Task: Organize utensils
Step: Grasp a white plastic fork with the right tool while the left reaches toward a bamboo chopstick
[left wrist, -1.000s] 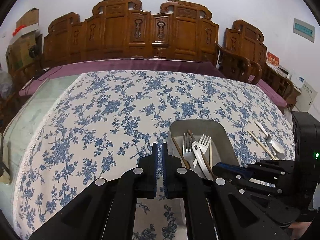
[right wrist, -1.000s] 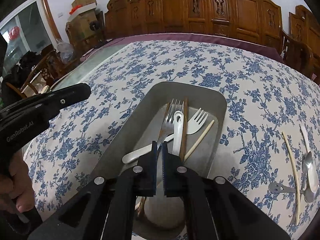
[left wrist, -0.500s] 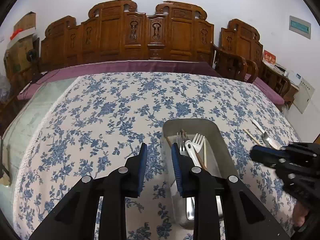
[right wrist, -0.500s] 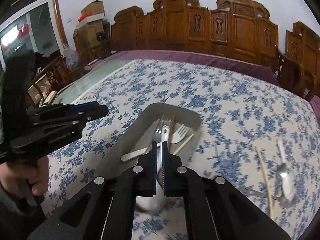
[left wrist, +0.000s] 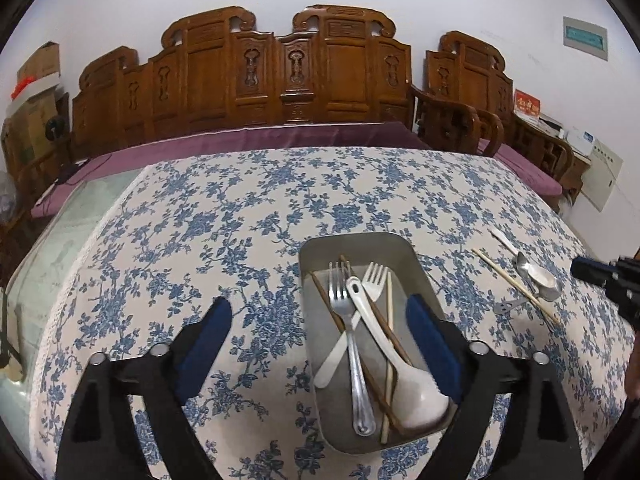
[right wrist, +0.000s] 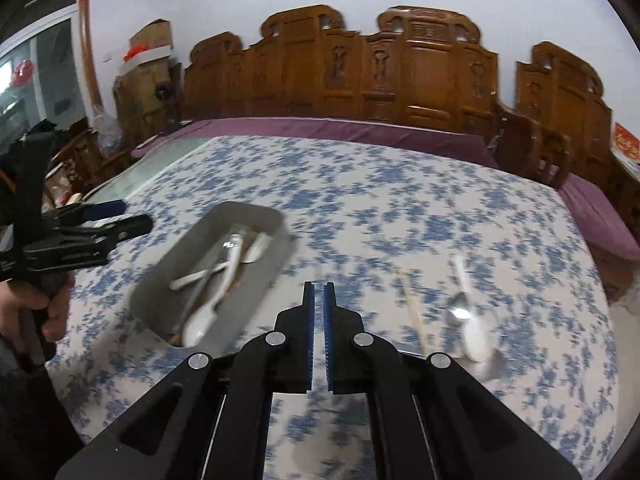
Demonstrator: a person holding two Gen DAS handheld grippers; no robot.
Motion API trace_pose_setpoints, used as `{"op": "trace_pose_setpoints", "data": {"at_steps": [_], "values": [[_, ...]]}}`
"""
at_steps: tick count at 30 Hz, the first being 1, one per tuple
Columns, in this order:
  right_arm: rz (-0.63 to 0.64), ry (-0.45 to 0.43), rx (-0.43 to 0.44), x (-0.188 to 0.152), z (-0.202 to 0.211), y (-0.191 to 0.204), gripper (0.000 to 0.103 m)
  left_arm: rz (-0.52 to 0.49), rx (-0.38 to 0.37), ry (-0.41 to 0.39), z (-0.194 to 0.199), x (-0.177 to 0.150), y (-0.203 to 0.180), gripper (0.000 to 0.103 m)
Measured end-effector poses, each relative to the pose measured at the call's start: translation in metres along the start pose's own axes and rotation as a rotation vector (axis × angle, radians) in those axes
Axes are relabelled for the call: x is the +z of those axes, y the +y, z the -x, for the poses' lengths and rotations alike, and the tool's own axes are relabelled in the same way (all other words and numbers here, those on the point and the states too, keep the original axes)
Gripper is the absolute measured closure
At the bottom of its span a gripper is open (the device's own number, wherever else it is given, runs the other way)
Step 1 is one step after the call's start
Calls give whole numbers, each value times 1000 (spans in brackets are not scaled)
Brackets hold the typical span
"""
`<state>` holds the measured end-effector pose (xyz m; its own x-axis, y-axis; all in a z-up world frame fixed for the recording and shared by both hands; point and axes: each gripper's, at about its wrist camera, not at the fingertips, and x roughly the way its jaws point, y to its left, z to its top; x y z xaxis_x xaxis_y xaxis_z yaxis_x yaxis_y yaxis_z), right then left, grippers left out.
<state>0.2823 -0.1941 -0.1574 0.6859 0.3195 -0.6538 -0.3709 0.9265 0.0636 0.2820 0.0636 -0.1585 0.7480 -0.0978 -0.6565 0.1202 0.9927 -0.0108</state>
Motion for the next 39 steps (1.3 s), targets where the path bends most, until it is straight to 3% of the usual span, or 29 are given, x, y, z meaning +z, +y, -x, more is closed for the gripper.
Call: {"op": "trace_pose_setpoints", "data": {"at_steps": [11,15,20,25,33,39], "values": [[-28,20,-121,-17,1,-84,97,-48,-49,13,11,-6,-40,12],[-63,18,-134,-25,-7,-110,86,-69,-79,36,14,-11,-63,12],[-44,41,-140,-39,-25,-128,83,-89,-83,77,9,-17,-89,12],[-52,108,-83,-43,-55,-142,71,-94,-89,113,1,-22,-115,12],[-114,185,-33,-48,-84,-162,70,-94,-123,163,-23,-23,-160,12],[-176,184,36,-46,-84,-169,70,-104,-120,186,-33,-20,-180,12]]}}
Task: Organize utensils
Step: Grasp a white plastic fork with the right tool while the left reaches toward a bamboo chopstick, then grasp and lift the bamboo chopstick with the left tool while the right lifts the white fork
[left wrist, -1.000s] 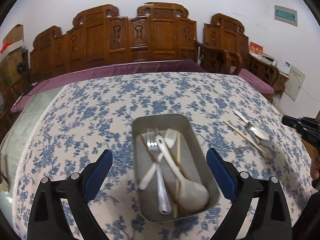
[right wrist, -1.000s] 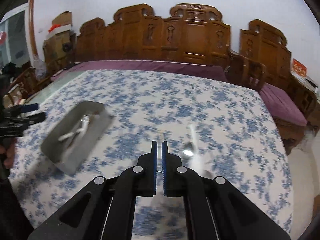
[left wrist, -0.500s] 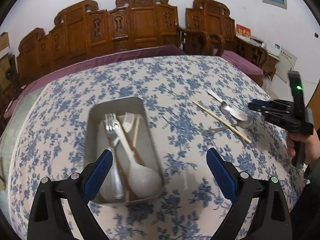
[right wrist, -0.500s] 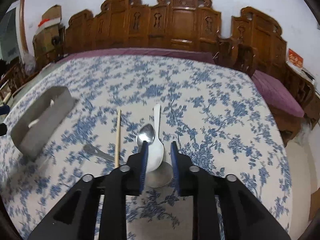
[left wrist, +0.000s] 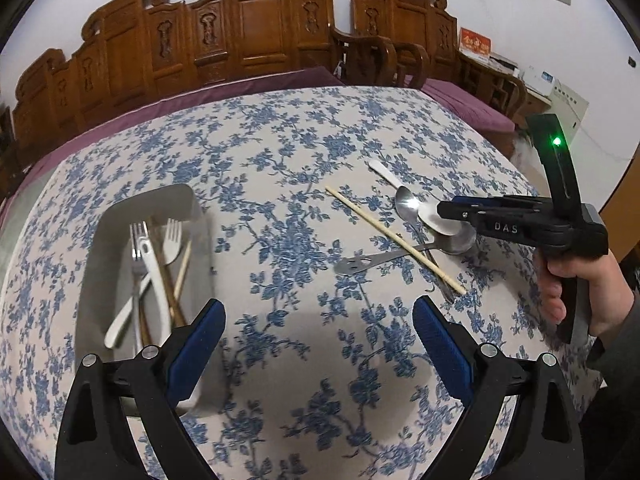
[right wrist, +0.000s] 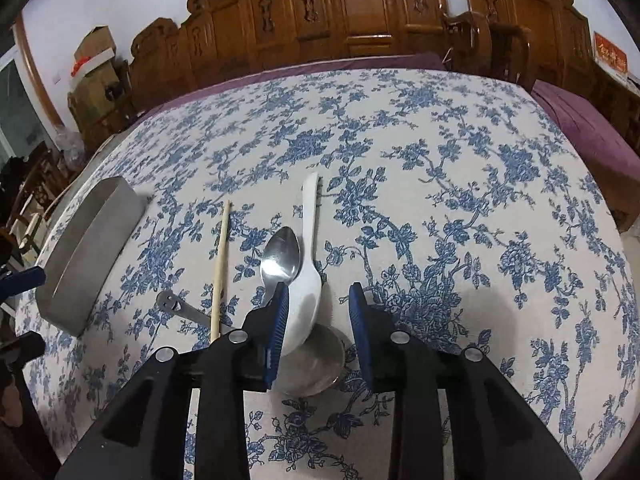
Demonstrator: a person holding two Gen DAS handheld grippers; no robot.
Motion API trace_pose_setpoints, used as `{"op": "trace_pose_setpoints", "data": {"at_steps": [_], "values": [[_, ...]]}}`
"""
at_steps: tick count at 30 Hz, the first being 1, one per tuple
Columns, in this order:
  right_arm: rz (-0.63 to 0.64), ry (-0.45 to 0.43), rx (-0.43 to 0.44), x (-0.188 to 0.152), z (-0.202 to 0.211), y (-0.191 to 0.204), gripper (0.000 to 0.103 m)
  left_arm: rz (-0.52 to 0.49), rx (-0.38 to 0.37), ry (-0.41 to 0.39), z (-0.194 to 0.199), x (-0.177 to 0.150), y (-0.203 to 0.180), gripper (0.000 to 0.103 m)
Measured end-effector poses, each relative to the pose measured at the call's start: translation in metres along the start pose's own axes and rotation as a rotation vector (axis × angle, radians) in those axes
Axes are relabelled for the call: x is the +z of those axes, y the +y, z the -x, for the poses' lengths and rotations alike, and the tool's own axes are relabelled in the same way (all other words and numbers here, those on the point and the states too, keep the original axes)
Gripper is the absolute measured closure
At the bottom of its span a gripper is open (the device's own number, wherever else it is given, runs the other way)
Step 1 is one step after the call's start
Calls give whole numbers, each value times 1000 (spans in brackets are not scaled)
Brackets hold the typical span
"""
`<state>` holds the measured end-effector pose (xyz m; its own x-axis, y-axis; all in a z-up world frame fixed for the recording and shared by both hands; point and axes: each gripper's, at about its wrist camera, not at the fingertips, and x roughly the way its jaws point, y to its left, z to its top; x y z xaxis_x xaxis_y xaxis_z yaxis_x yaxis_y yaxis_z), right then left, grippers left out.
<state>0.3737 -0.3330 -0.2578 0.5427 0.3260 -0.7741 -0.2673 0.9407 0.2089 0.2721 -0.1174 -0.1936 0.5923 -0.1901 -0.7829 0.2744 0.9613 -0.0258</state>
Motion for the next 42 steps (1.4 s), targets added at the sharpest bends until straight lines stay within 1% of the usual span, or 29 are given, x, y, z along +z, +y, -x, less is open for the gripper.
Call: {"op": "trace_pose_setpoints", "data": {"at_steps": [3,8,11,16,17,18,19,20,21,23,29,34,36,38,42], "values": [[3,7,0,0,0,2,70,10,-8,15,-7,-1,-6,12],[-9,28,-2,-4,-7,-1,70,4,-8,54,-25,-3,-20,12],[10,33,-10,-7,-10,0,69,-12,1,78,-34,-6,-28,12],[56,23,-57,-10,-11,9,69,-34,6,98,-41,-9,-39,12],[70,21,-67,-10,-12,12,70,-38,8,100,-42,-9,-40,12],[76,19,-72,-10,-12,13,75,-43,12,103,-43,-9,-42,12],[75,18,-75,-10,-12,12,81,-46,14,107,-44,-9,-43,12],[61,17,-60,-10,-11,9,89,-46,12,111,-45,-9,-44,12],[48,14,-48,-9,-10,7,93,-45,11,115,-46,-8,-45,12],[35,7,-37,-8,-6,2,97,-39,8,124,-49,-6,-46,12],[-9,-26,-18,-5,8,-11,97,-33,8,127,-58,4,-55,12],[-42,-69,-39,-2,21,-23,97,-23,-8,125,-68,15,-67,12],[-53,-75,-45,-2,23,-28,97,-27,-12,123,-74,20,-75,16],[-61,-78,-48,-2,24,-30,97,-38,-5,127,-80,24,-81,25],[-61,-87,-47,-2,28,-31,97,-33,0,140,-91,31,-86,36]]}}
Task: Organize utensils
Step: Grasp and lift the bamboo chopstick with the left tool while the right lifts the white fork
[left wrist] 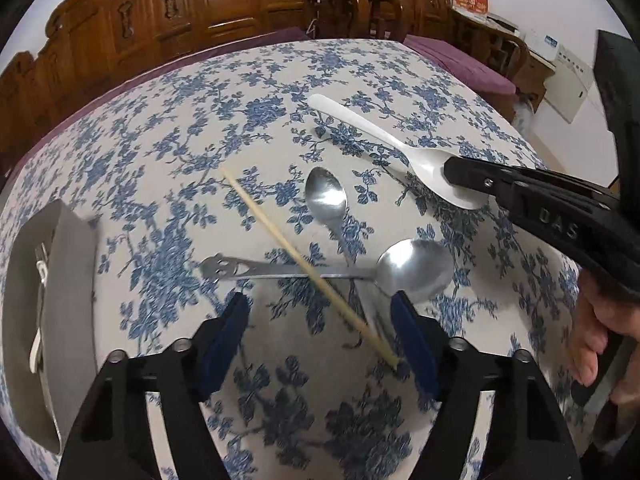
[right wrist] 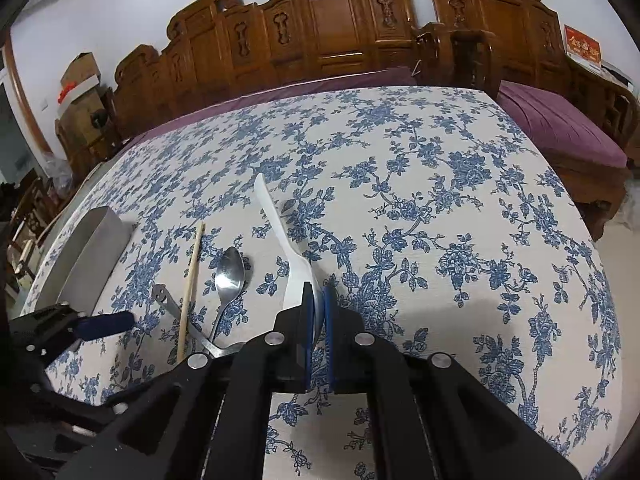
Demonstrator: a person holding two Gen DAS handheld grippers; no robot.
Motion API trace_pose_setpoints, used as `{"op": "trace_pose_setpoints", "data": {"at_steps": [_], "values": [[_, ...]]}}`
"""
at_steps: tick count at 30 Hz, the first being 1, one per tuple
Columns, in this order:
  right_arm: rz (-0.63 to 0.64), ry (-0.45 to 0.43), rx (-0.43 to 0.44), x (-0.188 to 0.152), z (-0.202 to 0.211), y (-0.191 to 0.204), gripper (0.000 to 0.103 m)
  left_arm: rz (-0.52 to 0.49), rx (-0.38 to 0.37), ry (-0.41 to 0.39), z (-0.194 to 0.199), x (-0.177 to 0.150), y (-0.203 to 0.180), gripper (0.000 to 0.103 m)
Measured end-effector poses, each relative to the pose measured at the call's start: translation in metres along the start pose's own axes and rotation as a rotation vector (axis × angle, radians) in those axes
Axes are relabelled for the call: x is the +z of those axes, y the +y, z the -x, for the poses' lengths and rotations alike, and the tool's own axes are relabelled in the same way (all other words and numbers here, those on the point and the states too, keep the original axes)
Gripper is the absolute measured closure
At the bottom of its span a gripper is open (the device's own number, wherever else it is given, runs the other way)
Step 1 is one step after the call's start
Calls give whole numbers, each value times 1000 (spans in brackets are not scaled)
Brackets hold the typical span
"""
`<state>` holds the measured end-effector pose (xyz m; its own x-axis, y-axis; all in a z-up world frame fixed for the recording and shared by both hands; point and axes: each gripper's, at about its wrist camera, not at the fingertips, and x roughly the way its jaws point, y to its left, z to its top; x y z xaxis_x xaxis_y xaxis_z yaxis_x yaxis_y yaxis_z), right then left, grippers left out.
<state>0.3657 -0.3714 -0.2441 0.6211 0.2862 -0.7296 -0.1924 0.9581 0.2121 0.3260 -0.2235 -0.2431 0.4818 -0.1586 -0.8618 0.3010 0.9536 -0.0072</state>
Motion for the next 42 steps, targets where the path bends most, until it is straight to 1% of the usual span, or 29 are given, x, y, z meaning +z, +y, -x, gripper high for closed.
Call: {"op": "trace_pose_setpoints", "data": {"at_steps": [2,3,5,6,9,11,12,13,14,16,22,28,33,42], "values": [[6,-9,-5,0,3,1,97,2,9,5,-5,3,-1,44],[7,-14,-3,1,4,2,97,-1,18,14,-9,4,-2,45],[13,-17,0,2,5,4,97,-12,52,32,-15,4,-2,57],[15,-18,-1,1,5,5,97,-16,63,39,-18,2,-1,57],[22,-19,-3,2,6,7,97,-3,71,28,-16,0,6,63],[21,-21,-3,2,7,7,97,7,77,31,-15,0,12,71],[20,-22,-3,2,8,8,97,9,78,33,-15,-1,13,73],[22,-21,-4,1,8,8,97,13,78,36,-14,-2,16,80],[22,-19,-2,1,8,8,97,15,79,37,-14,-1,17,90],[23,-19,-1,0,8,9,97,25,81,44,-12,-3,21,98],[5,10,-1,-11,6,16,97,38,69,42,-2,-12,32,99],[7,40,-6,-24,5,26,97,59,60,-5,28,-19,49,99],[-5,58,-9,-32,2,27,97,68,48,-41,55,-25,64,99],[-2,28,-22,-33,18,35,97,75,60,-90,92,-36,96,99]]}}
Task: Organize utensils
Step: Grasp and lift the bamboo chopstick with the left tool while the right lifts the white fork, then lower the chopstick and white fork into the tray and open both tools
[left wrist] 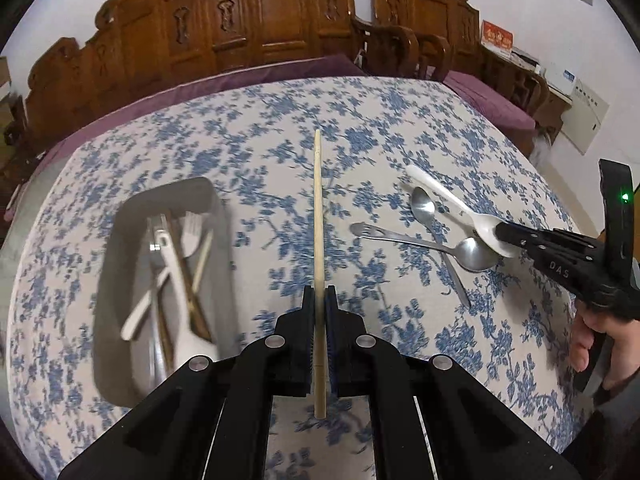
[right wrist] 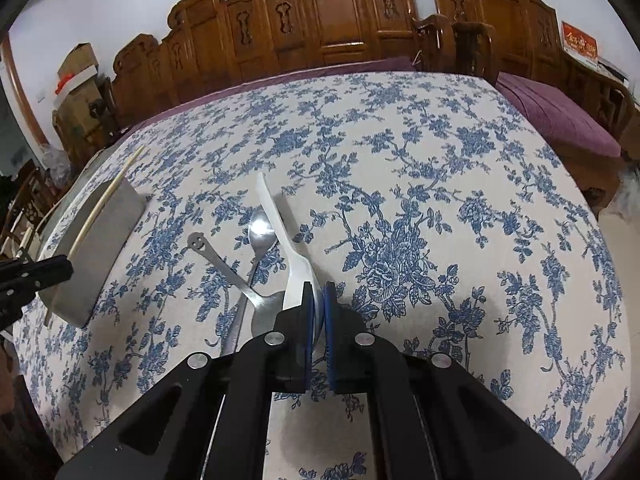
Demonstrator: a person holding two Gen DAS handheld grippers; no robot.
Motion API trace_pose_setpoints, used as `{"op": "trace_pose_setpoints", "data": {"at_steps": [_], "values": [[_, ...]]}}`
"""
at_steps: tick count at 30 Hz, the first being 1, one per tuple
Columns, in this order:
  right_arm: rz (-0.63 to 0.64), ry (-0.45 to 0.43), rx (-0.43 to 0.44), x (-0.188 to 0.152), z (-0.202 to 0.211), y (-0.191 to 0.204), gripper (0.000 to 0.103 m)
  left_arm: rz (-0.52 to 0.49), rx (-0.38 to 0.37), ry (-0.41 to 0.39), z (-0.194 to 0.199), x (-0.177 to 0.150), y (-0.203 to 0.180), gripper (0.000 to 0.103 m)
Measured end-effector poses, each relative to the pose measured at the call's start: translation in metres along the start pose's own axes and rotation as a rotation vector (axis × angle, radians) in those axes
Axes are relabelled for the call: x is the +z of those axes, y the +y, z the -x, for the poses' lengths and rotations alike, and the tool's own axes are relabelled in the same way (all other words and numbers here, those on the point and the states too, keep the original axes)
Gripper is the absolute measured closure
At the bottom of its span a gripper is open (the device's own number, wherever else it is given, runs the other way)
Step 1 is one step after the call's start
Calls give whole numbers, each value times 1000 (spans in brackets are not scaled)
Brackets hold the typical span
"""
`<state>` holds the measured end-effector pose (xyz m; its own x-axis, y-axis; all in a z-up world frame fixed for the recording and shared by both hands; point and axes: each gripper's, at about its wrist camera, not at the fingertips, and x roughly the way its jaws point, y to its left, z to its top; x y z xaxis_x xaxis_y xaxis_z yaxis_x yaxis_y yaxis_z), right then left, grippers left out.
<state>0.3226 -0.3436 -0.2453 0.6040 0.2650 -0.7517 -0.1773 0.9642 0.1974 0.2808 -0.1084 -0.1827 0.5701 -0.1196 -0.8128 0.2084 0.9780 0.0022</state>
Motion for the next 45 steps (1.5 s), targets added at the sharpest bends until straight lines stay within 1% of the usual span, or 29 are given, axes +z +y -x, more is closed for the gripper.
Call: {"op": "trace_pose_setpoints", "data": {"at_steps": [6,11,15,17,19,26,29,31,38,45], "values": [[-6,-43,6,1,21,13,97,19,8,-20,14,-4,21,99],[0,-71,34,-2,35,33,97,50,12,-35,23,-9,42,99],[34,-77,53,-3,41,56,97,65,22,-34,25,-12,59,99],[76,-66,43,0,40,71,97,71,28,-30,26,-14,66,99],[88,-63,42,2,40,80,97,80,29,-29,27,-14,73,99],[71,-12,70,0,38,110,97,122,11,1,25,-19,98,99],[62,0,85,3,38,120,97,120,6,19,20,-20,108,99],[51,11,106,10,37,125,97,115,8,27,18,-20,113,99],[120,27,96,36,36,154,97,114,-6,62,2,-21,127,99],[159,50,112,46,25,186,97,136,-22,90,-15,-17,141,98]]}}
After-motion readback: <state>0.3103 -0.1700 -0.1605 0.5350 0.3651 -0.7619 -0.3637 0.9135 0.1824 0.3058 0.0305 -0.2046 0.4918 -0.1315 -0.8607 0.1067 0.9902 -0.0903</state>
